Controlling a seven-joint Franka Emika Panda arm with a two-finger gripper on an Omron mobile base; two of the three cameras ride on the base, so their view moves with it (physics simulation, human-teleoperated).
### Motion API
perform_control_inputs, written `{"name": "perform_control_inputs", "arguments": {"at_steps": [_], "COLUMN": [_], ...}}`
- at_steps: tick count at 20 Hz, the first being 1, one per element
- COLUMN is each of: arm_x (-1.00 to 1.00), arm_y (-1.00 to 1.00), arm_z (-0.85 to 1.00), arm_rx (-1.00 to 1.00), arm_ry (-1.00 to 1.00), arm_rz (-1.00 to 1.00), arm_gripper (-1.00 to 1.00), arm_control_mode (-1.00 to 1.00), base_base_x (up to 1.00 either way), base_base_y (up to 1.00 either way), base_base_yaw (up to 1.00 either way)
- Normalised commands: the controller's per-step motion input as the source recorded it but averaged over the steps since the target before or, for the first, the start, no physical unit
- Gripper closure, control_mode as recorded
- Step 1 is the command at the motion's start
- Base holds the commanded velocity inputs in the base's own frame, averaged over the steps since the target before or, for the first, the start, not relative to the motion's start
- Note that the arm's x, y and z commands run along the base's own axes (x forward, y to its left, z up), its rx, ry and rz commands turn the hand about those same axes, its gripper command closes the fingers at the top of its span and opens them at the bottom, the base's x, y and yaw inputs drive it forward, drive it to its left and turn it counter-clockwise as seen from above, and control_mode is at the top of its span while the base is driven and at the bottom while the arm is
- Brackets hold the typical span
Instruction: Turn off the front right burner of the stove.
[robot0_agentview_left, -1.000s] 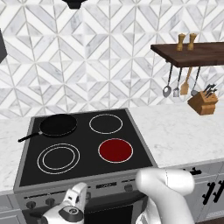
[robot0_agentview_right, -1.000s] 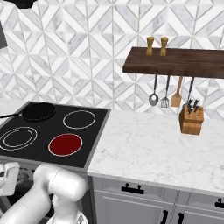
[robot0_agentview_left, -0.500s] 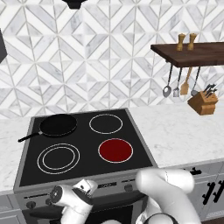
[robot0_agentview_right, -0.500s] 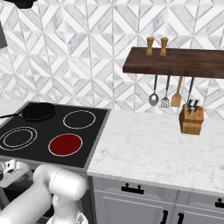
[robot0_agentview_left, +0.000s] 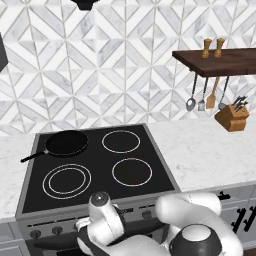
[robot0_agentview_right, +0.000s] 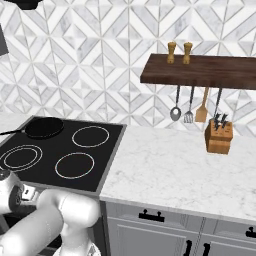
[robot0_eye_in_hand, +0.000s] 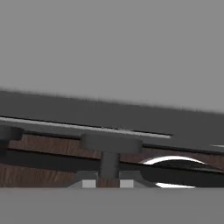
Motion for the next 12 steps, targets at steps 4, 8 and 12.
{"name": "perform_control_inputs", "arguments": {"at_steps": [4, 8, 12], "arm_x": [0.41, 0.35, -0.01], "arm_y": [-0.22, -0.3, -0.05], "arm_z": [0.0, 0.0, 0.0], "arm_rx": [0.53, 0.32, 0.01], "arm_ry": [0.0, 0.01, 0.01], "arm_rz": [-0.29, -0.33, -0.03], "arm_gripper": [1.0, 1.0, 1.0], "arm_control_mode": [-1.0, -1.0, -1.0], "base_base_x": [0.0, 0.0, 0.0], "base_base_y": [0.0, 0.0, 0.0], "base_base_yaw": [0.0, 0.0, 0.0]}}
